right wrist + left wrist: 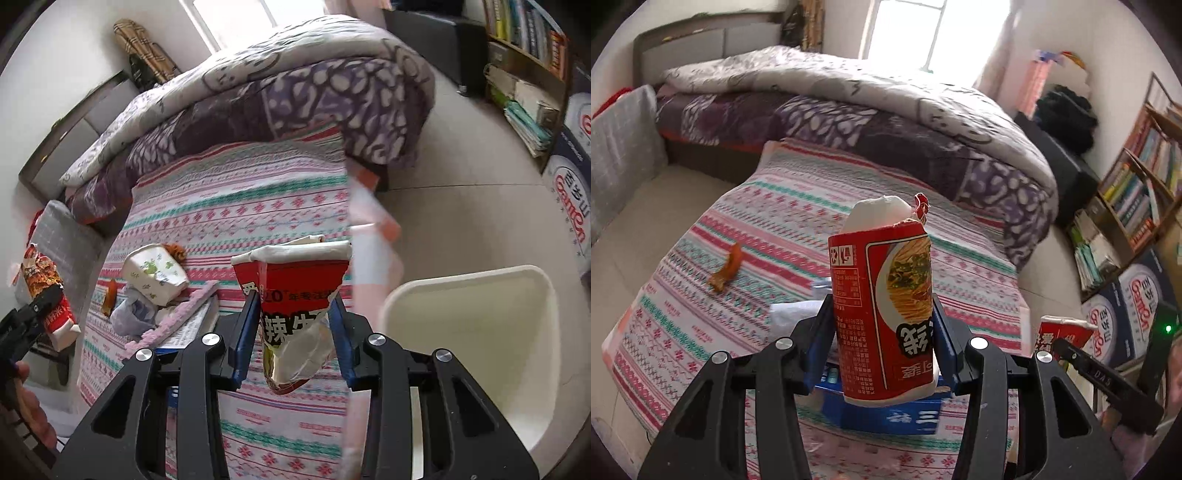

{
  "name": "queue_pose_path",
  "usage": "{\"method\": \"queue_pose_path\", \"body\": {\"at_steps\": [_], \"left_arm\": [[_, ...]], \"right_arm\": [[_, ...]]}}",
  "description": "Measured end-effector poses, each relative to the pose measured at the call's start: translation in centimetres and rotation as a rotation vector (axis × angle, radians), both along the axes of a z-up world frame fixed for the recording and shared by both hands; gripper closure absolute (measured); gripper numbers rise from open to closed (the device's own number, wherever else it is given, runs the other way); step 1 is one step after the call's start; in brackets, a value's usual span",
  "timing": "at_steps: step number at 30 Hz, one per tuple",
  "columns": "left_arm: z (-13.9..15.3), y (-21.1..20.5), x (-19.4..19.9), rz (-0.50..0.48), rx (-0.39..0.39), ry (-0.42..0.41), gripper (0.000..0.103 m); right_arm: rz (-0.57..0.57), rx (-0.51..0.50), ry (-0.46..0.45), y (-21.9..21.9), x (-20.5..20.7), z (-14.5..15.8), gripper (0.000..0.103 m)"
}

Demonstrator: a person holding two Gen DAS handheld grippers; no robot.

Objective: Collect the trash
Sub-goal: 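Carry both items over the white bin and open both tools to drop them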

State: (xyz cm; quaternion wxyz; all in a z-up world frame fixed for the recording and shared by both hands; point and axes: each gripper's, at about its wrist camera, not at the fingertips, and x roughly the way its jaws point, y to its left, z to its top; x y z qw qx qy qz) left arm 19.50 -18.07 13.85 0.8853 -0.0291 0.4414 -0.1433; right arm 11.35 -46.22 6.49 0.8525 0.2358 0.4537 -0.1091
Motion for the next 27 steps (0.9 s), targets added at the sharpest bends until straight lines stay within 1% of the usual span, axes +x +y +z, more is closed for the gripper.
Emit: {"method": "queue_pose_path", "body": {"at_steps": [6, 12, 14, 17, 18, 19, 20, 22, 27], "left_arm": [[-0.4, -3.1, -1.9, -0.089, 0.0, -0.017, 0.055], [-1.4, -7.6, -4.4, -0.2, 0.015, -0.023, 0.055], [-1.7, -8.8, -5.1, -0.225, 0.011, -0.022, 0.055], [-2.6, -10.9, -5.9, -0.254, -0.025, 0.006, 0.055], [-3.1, -11.9, -6.3, -0.274, -0.024, 0.016, 0.055], [-3.3, -12.7, -6.6, -0.285, -0.019, 0.017, 0.055], [-3.6, -13.4, -7.1, -0.301, -0.012, 0.017, 0.055], [-4.2, -14.8, -7.7, -0.332, -0.005, 0.025, 0.055], [-5.2, -18.2, -9.6, -0.405, -0.002, 0.051, 0.055]], "right_arm": [[-0.088, -0.036, 0.025, -3.2, -2.8, 0.1, 0.066], [-0.18, -0.065, 0.054, -6.7, -6.1, 0.3, 0.063], [-0.22, -0.069, 0.057, -8.0, -7.4, 0.4, 0.059], [-0.271, -0.079, 0.058, -9.4, -8.8, 0.7, 0.049], [-0.291, -0.076, 0.055, -10.0, -9.4, 0.8, 0.042], [-0.309, -0.076, 0.052, -10.5, -9.9, 1.0, 0.039], [-0.322, -0.077, 0.049, -10.9, -10.3, 1.1, 0.037], [-0.348, -0.087, 0.043, -11.8, -11.1, 1.5, 0.031], [-0.406, -0.101, 0.027, -13.9, -13.2, 2.1, 0.023]]}}
